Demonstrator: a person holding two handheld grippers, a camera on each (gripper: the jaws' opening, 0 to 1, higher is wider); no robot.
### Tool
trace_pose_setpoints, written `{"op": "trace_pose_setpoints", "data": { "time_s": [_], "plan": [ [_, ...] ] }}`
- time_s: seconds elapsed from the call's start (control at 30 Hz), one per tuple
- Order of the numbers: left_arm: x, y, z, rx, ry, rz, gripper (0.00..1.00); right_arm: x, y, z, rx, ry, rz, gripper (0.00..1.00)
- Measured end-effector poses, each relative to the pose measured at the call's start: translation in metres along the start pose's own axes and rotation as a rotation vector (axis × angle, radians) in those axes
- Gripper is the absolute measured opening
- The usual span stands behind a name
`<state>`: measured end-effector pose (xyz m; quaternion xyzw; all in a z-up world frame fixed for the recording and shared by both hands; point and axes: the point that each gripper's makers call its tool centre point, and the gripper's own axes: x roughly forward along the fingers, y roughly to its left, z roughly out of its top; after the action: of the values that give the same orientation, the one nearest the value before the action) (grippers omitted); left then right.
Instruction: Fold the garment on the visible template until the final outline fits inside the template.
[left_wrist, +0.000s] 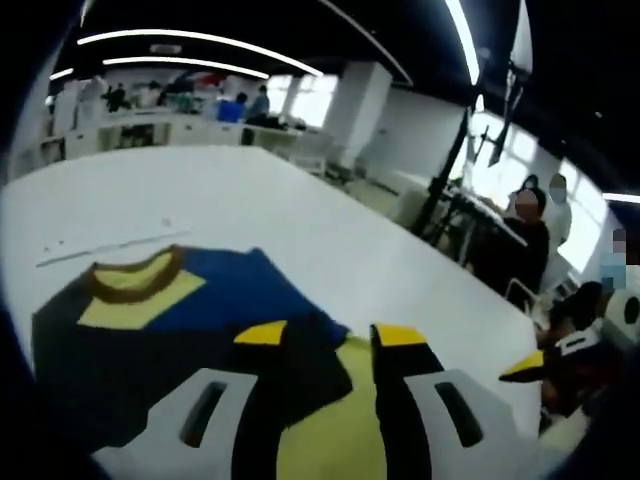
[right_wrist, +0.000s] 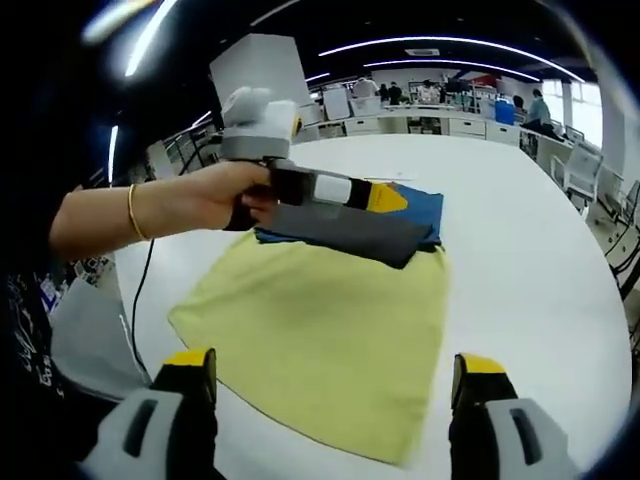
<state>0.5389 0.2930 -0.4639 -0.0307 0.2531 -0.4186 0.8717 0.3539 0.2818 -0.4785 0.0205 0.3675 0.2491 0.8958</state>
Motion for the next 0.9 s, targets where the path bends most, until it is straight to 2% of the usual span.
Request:
{"op": "trace_pose_setpoints", "data": {
  "time_s": [0.23,0.4,0.5,0.57,0.77,0.9],
  "plan": [
    [-0.020,0.018,0.009,0.079,-0.028,0.039,0.66,0.004,0.002,0.007,-0.029,0.000,0.010,0.99],
    [-0.036,0.032,0.010,0.048,-0.040,0.066,0.87,0.004,0.001,0.009,-0.047,0.009,0.008,0.99],
    [-0.050,0.043,0.009,0.056,-0.048,0.093,0.95,0.004,0.002,0.011,-0.050,0.009,0.011,1.00],
    [-0.057,0.048,0.007,0.064,-0.048,0.105,0.99,0.005,0.003,0.011,-0.054,0.011,0.012,1.00],
    [-0.087,0.073,-0.003,0.080,-0.037,0.153,0.99,0.008,0.005,0.013,-0.064,0.019,0.020,0.99],
    [-0.106,0.096,-0.006,0.067,-0.038,0.207,0.93,0.010,0.005,0.013,-0.066,0.023,0.021,0.99]
  ]
}}
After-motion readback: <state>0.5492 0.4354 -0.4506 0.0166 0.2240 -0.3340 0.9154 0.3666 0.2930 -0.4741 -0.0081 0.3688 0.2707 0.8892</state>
